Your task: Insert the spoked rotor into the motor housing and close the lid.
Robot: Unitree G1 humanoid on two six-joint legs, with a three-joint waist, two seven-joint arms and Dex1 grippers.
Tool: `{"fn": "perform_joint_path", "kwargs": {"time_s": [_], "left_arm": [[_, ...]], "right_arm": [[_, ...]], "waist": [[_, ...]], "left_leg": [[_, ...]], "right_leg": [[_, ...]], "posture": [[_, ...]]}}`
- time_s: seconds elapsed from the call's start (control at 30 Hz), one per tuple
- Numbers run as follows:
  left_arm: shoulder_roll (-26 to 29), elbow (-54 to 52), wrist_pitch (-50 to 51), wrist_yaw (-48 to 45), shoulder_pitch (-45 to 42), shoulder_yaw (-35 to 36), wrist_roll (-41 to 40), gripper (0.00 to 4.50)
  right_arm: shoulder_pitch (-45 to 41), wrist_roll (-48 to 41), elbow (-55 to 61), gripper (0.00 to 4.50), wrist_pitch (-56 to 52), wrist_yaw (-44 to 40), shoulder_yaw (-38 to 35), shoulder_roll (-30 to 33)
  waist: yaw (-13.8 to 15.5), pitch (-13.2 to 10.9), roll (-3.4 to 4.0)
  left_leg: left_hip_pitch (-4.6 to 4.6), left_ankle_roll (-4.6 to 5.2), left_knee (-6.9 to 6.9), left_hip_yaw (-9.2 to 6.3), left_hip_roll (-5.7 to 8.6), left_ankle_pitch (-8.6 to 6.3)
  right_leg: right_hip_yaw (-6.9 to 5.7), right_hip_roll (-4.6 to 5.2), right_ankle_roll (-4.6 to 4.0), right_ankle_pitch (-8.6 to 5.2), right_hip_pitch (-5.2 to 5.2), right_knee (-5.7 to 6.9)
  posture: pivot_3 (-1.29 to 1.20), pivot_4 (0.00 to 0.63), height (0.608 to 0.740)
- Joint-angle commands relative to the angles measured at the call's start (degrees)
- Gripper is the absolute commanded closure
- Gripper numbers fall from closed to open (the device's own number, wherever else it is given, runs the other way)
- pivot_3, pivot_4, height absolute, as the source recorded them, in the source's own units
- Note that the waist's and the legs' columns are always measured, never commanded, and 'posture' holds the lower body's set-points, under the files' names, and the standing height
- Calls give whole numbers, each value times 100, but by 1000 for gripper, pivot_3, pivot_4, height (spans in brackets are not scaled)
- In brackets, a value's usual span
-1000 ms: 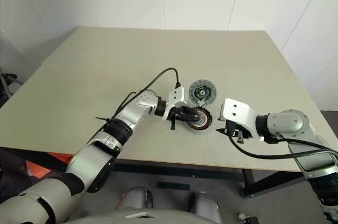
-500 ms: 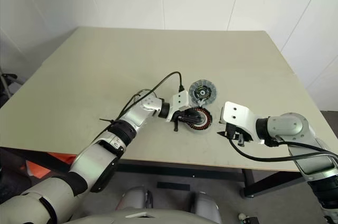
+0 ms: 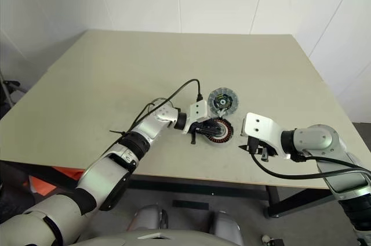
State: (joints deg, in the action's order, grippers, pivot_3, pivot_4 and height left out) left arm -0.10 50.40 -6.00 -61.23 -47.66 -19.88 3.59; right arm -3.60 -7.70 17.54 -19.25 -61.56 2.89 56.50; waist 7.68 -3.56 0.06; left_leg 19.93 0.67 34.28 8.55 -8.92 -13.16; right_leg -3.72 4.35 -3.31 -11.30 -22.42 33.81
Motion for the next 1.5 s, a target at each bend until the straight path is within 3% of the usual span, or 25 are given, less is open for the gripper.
{"fn": "perform_joint_path", "kwargs": {"time_s": [0.03, 0.27, 0.47, 0.87, 1.2, 1.3, 1.4, 1.5], "left_arm": [[34, -31, -63, 11, -139, 38, 32, 3812], [55, -23, -24, 48, -129, 10, 77, 3812], [79, 39, -150, 187, -126, -53, 222, 1766], [129, -328, 183, -79, -40, 140, -72, 1766], [532, -1795, 1927, -615, 77, 861, -1214, 1766], [806, -2167, 2673, -752, 25, 1122, -1638, 1737], [1230, -2310, 2960, -951, 9, 1234, -1792, 1737], [1676, -2358, 3024, -1138, 32, 1288, -1839, 1737]], "right_arm": [[-60, 54, 205, 2786, 69, 30, -91, 82], [-127, 106, 143, 2786, 99, 28, -36, 52], [-143, 140, 116, 2786, 121, 21, -18, 30], [-184, 37, 146, 2786, 66, 41, -23, -79], [-987, -857, 445, 2786, -799, 254, -179, -828], [-1134, -673, 294, 3395, -618, 349, 10, -946], [-1256, -523, 25, 4402, -499, 372, 214, -1055], [-1385, -404, -373, 4470, -364, 402, 350, -1173]], "waist": [[0, 0, 0], [0, 1, 1], [1, 2, 3], [-2, 4, 7], [-20, 8, 12], [-24, 8, 13], [-42, 8, 13], [-60, 8, 13]], "left_leg": [[0, 0, 0, 0, 0, 0], [-1, 0, 0, 0, 0, 0], [-1, 0, 0, 0, 0, 0], [-3, -1, 0, -1, 0, 1], [-3, -2, 0, 0, -3, 2], [-2, -2, 0, 0, -3, 2], [-2, -4, 0, 2, -3, 3], [-5, -8, 0, 2, -4, 4]], "right_leg": [[0, 0, 0, 0, 0, 0], [0, 0, 0, 0, 1, 0], [-1, 0, 0, 0, 2, 0], [-1, 1, 1, 0, 3, 0], [-2, 1, -6, 2, -1, 8], [-2, 2, -7, 3, -4, 10], [-2, 2, -8, 2, -5, 12], [-2, 1, -7, 2, -5, 13]], "posture": [[0, 0, 740], [0, 0, 740], [0, 0, 740], [0, 0, 740], [0, 0, 740], [0, 0, 740], [0, 0, 740], [0, 0, 740]]}}
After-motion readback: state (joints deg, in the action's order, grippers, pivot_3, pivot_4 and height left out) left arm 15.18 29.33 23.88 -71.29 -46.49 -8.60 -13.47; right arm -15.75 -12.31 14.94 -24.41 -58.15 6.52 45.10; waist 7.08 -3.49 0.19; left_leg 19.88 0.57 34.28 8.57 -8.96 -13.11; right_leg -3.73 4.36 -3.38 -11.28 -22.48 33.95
